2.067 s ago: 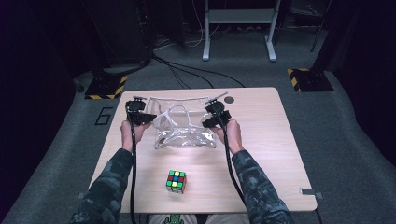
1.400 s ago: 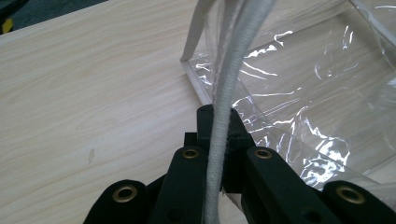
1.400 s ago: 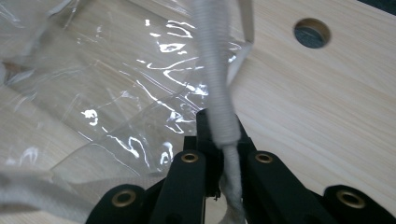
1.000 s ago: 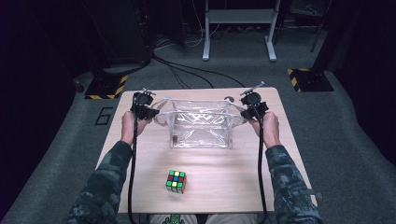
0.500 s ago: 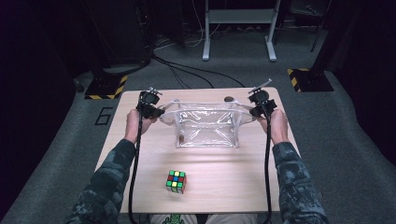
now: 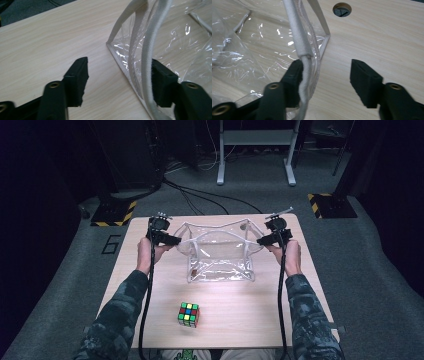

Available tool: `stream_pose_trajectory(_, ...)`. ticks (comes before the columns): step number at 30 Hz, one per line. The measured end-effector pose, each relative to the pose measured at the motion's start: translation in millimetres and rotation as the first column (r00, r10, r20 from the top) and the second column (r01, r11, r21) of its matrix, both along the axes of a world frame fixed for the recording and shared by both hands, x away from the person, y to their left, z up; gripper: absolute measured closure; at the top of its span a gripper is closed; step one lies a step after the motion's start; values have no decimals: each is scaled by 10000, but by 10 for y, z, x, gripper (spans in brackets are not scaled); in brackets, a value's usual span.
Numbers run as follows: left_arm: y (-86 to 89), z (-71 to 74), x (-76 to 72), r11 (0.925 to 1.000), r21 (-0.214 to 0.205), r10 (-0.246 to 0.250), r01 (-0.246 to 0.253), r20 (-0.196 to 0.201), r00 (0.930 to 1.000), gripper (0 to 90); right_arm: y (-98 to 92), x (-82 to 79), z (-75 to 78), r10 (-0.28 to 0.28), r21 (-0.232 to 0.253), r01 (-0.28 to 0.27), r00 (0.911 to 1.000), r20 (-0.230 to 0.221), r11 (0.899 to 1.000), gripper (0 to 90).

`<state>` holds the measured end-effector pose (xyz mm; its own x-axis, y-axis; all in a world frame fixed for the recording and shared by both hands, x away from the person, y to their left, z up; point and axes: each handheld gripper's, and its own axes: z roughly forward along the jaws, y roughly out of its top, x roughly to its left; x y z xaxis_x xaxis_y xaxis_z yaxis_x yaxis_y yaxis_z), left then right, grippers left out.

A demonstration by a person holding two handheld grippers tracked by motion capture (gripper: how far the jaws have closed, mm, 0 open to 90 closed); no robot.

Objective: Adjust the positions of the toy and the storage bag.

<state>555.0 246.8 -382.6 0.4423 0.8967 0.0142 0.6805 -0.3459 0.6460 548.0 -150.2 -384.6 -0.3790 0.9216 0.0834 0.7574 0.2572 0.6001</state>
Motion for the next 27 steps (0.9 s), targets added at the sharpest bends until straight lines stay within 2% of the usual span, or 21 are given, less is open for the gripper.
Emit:
stream_pose_trajectory(1, -6, 22, -17, 9999, -141, 37, -35, 175, 9998, 318, 13, -7, 4, 74, 68, -74, 10000, 47, 9999, 379)
stream_pose_trajectory(2, -6, 22, -17, 9999, -141, 37, -35, 175, 9998, 290, 13, -7, 4, 74, 68, -74, 10000, 47, 9999, 379)
stream_pose_trajectory(3, -6, 33, -24, 9998, -201, 32, -27, 238, 9997, 290, 26, -14, 8, 110, 90, -111, 9998, 151, 9999, 335)
stream_pose_trajectory(5, -3, 58, -39, 9995, -298, 86, -73, 419, 9991, 220, 71, -49, 50, 153, 191, -161, 9990, 417, 9997, 243)
stream_pose_trajectory(6, 3, 71, -45, 9994, -342, 80, -64, 487, 9988, 220, 71, -49, 50, 153, 191, -161, 9990, 417, 9997, 243)
stream_pose_trajectory(9, 10, 106, -71, 9989, -460, 41, -12, 630, 9980, 152, 96, -101, 121, 322, 375, -351, 9967, 741, 9987, 155)
stream_pose_trajectory(10, 15, 119, -82, 9988, -481, -8, 41, 681, 9977, 152, 96, -101, 121, 322, 375, -351, 9967, 741, 9987, 155)
stream_pose_trajectory(11, 19, 132, -94, 9985, -550, 2, 39, 744, 9972, 139, 104, -133, 152, 374, 431, -418, 9944, 990, 9982, 139)
stream_pose_trajectory(13, 39, 165, -120, 9983, -573, -29, 79, 854, 9963, 127, 105, -149, 169, 398, 478, -450, 9936, 1055, 9978, 125)
stream_pose_trajectory(16, 90, 216, -185, 9971, -758, 13, 59, 943, 9955, 91, 99, -230, 234, 389, 600, -467, 9913, 1256, 9971, 48)
stream_pose_trajectory(18, 101, 227, -206, 9967, -810, 43, 36, 970, 9953, 81, 86, -249, 244, 409, 579, -494, 9895, 1387, 9971, 40)
stream_pose_trajectory(21, 142, 272, -277, 9958, -916, 14, 80, 1026, 9947, 53, 42, -365, 288, 360, 776, -489, 9865, 1597, 9958, 13)
stream_pose_trajectory(23, 172, 299, -333, 9957, -916, -24, 134, 1189, 9929, 49, 30, -397, 298, 399, 833, -545, 9850, 1679, 9950, 5)
stream_pose_trajectory(27, 248, 308, -449, 9943, -1052, -39, 186, 1379, 9904, 1, -19, -584, 312, 589, 818, -762, 9788, 1959, 9937, 0)
